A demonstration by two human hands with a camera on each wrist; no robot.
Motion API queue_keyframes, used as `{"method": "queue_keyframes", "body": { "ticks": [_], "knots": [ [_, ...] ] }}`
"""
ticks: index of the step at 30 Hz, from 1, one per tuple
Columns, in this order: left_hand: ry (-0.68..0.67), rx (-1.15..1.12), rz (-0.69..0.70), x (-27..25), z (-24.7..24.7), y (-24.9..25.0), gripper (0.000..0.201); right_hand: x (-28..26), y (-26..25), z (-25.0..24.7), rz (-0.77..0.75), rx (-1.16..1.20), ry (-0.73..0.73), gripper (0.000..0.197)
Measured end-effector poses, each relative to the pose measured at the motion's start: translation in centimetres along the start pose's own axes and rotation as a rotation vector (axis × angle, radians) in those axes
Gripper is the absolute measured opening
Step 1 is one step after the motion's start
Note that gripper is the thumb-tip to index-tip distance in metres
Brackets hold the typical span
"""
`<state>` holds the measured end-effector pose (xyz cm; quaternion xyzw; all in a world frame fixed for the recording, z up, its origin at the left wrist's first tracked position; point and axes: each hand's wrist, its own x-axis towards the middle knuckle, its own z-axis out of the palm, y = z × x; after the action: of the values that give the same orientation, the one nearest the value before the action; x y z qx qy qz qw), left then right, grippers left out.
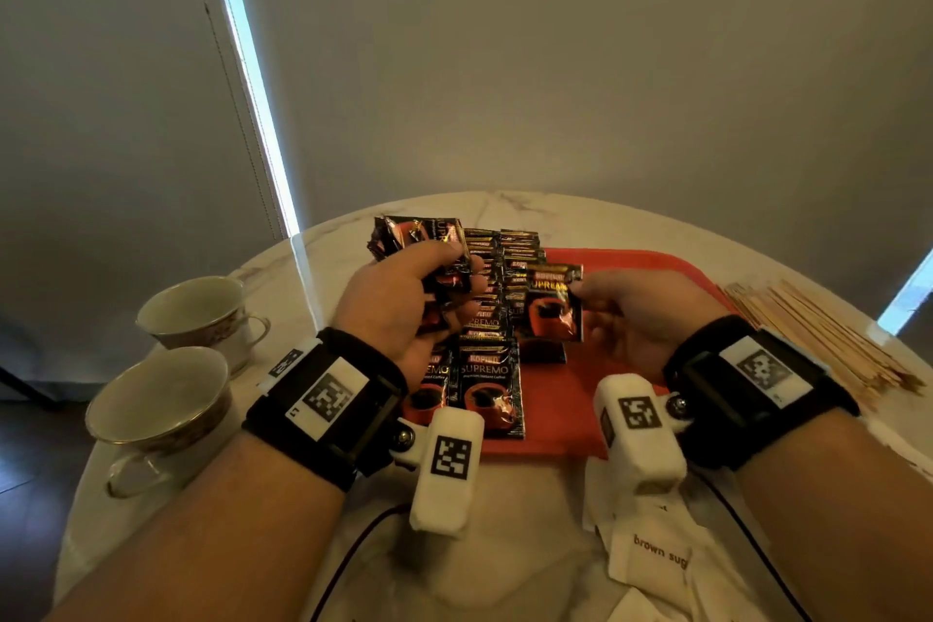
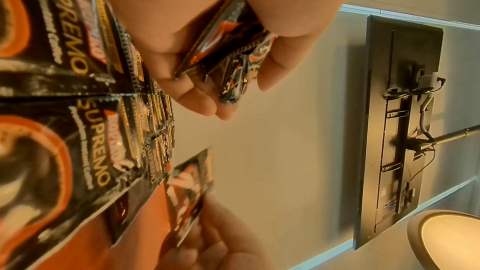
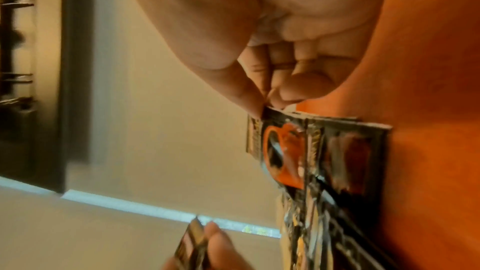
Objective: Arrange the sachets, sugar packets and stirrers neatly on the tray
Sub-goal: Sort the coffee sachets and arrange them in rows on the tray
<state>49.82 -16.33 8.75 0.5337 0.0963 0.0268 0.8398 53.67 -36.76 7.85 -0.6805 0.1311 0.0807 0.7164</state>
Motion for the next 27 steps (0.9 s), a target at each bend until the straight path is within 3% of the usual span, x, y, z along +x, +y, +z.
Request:
{"method": "queue_keyframes", "body": {
  "ticks": [5, 14, 21, 24, 27],
  "knots": [
    [0.010, 0.012, 0.000, 0.10, -0.11, 0.16, 0.010, 0.66, 0.74, -0.72, 0.143, -0.135, -0.025, 0.007],
    [0.001, 0.009, 0.007, 0.24, -0.43, 0.28, 0.018, 0.12, 0.63, -0.02, 0.148, -0.176, -0.093, 0.008],
    [-0.016, -0.004, 0.012, -0.01, -0.23, 0.32, 0.014, 0.43, 0.79, -0.16, 0.129, -0.172, -0.091, 0.022],
    [-0.026, -0.024, -0.012, -0.16, -0.12, 0.34, 0.024, 0.62, 0.84, -0.22, 0.129, -0.172, -0.095, 0.024],
    [-0.032, -0.017, -0.032, -0.18, 0.00, 0.31, 0.019, 0.68, 0.86, -0.32, 0.114, -0.170, -0.094, 0.025]
  ]
}}
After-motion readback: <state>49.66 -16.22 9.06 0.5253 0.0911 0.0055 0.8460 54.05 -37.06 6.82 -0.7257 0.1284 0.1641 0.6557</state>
